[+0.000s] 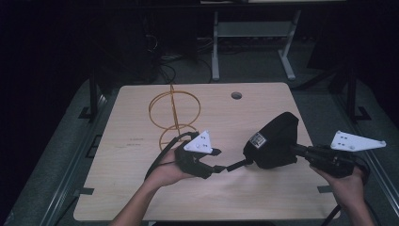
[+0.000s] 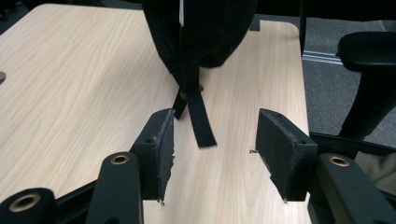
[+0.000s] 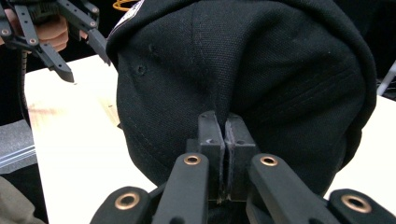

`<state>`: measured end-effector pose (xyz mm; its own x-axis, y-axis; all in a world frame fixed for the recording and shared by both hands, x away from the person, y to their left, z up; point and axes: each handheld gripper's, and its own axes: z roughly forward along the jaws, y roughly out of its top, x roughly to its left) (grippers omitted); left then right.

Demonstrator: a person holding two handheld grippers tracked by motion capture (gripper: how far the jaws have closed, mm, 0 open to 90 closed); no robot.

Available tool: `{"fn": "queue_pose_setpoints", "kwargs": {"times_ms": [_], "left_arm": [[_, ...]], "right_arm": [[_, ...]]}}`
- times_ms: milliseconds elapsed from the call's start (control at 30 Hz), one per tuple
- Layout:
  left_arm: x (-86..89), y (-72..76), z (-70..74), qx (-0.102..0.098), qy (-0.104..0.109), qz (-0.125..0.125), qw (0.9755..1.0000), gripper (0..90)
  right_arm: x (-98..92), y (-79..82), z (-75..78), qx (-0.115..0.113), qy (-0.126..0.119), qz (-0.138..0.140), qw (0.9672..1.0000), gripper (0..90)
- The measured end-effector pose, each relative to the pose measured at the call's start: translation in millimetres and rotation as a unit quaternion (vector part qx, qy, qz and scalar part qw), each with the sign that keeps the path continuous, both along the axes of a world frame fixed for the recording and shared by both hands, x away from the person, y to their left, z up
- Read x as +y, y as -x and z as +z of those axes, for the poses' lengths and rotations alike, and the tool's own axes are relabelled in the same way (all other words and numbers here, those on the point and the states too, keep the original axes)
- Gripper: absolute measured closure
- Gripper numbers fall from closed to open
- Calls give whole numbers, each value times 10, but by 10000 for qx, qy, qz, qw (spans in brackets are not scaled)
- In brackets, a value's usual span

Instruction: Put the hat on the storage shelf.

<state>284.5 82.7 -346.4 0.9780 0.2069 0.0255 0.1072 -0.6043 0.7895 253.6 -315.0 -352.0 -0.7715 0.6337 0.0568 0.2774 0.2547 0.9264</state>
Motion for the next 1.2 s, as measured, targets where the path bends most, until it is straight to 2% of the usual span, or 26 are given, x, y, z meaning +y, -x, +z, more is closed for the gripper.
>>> {"fn": "queue_pose_setpoints", "kwargs": {"times_ms": [133,533,767,1200], "left_arm": [[95,14,-64,24,18,95,10000,464],[322,66,-302,15,-73,365,9993,443],[376,82,-391,54,-138,457,9988,415],[402,108,-511,36,-318,502,9982,357]], "right_arm": [[24,-38,67,-8,96,28,9999,876],[143,-121,251,-76,174,118,9997,876],[206,-166,345,-87,166,159,9997,876],[401,-257,599,-207,360,338,9986,876]]}}
